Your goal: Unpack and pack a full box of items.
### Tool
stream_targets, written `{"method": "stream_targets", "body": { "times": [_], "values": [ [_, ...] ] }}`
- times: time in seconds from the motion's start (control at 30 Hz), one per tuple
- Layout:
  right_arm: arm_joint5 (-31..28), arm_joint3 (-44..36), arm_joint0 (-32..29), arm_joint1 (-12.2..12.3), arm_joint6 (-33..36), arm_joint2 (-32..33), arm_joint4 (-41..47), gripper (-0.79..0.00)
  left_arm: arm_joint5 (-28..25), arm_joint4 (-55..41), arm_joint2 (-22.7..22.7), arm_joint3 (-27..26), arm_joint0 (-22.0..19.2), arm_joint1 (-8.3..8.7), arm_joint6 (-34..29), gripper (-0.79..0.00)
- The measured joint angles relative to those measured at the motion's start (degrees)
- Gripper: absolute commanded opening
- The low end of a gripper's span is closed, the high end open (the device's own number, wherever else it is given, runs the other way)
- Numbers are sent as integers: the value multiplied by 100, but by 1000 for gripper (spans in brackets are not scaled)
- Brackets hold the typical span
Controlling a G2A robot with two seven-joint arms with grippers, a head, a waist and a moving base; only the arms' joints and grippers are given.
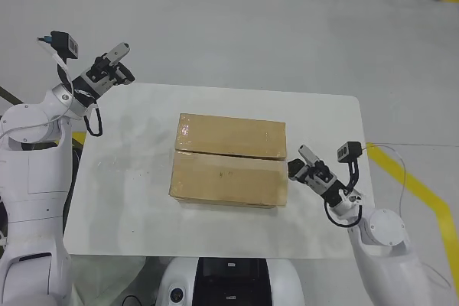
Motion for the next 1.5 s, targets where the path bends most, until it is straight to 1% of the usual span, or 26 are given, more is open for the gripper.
{"method": "stream_targets", "body": {
  "times": [0.3,0.53,0.87,1.13,1.37,1.5],
  "values": [
    [-22,-148,-78,42,344,90,424,0,0,0,0,0,0,0,0,0],
    [30,-90,-13,74,841,124,993,0,0,0,0,0,0,0,0,0],
    [145,-62,21,133,1543,199,1570,0,0,0,0,0,0,0,0,0],
    [320,-343,-56,206,2102,288,1698,0,0,0,0,0,0,0,0,0],
    [552,-659,-171,257,2316,211,1627,0,0,0,0,0,0,0,0,0],
    [649,-950,-247,289,2460,111,1435,0,0,0,0,0,0,0,0,0]
  ]
}}
